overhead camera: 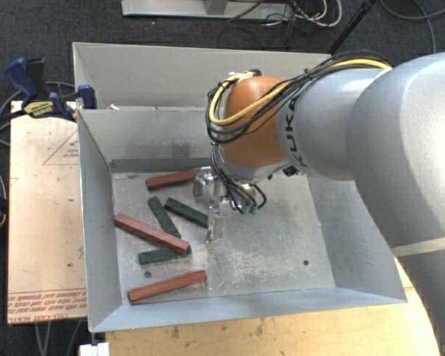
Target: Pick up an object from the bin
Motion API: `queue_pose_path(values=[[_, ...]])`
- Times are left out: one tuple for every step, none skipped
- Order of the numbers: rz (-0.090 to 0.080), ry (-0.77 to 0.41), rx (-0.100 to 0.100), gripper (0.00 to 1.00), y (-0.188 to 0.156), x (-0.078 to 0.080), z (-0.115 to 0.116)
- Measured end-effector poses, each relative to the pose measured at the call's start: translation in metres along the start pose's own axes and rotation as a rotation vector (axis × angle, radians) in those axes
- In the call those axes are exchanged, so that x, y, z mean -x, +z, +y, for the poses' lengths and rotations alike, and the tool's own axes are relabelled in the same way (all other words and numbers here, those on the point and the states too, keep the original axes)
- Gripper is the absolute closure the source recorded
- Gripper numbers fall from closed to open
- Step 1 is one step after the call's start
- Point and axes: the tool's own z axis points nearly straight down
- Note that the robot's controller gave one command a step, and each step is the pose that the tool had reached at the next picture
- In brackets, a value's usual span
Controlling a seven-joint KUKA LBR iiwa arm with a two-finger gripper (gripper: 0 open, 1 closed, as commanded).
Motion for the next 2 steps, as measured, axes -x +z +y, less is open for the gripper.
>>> queue_pose_path(values=[[-0.002, 0.005, -0.003, 1.0, 0.0, 0.001, -0.004], [-0.009, -0.358, -0.003, 1.0, -0.155, -0.031, 0.04]])
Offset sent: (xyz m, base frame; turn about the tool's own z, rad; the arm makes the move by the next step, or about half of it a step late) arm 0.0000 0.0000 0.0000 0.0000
